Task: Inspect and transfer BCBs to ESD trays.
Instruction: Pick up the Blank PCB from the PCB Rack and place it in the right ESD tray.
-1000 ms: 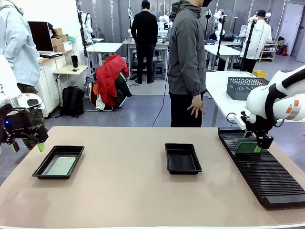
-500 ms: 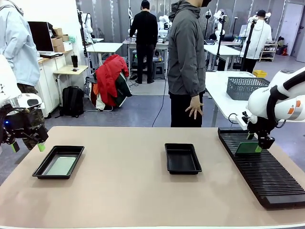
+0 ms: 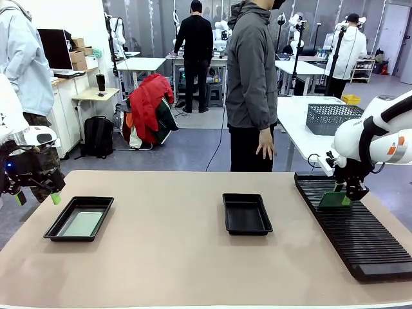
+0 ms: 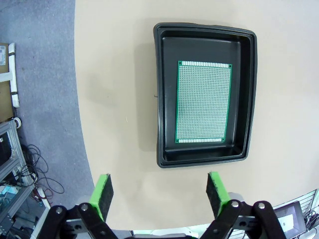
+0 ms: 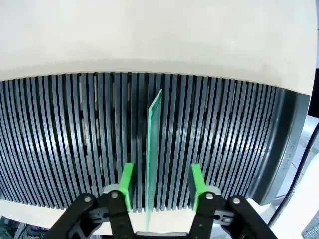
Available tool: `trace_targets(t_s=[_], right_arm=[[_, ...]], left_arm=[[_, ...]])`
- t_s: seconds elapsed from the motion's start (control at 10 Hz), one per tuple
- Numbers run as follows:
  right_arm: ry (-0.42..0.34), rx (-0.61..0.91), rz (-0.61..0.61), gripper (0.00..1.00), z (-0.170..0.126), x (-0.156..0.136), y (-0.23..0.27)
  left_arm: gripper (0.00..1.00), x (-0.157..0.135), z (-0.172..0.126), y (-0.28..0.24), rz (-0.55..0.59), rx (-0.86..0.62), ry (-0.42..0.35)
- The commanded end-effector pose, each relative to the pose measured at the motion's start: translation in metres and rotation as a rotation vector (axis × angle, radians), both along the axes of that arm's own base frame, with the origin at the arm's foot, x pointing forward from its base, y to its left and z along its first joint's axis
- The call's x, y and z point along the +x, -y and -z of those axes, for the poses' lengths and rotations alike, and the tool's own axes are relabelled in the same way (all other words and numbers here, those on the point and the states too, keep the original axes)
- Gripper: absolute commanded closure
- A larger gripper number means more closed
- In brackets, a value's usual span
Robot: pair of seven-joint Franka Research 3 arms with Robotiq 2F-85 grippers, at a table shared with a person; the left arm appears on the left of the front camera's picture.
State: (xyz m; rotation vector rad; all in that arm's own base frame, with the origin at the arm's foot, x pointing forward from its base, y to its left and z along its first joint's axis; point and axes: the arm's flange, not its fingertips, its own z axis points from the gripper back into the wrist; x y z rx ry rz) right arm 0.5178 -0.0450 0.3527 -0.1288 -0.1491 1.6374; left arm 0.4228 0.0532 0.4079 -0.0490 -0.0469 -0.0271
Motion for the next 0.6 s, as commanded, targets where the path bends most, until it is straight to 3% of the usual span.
trace_targets(t_s=[0.0, 0.5], right_arm=[[0.034, 0.01, 0.014, 0.51, 0.004, 0.0032, -0.0008], [0.032, 0.017, 0.022, 0.74, 0.0041, 0.0034, -0.001]], left_arm=[[0.0, 0.001, 0.0009, -0.0011, 0.0, -0.005, 0.011], [0.0, 0.001, 0.0009, -0.0011, 0.0, -0.005, 0.011]])
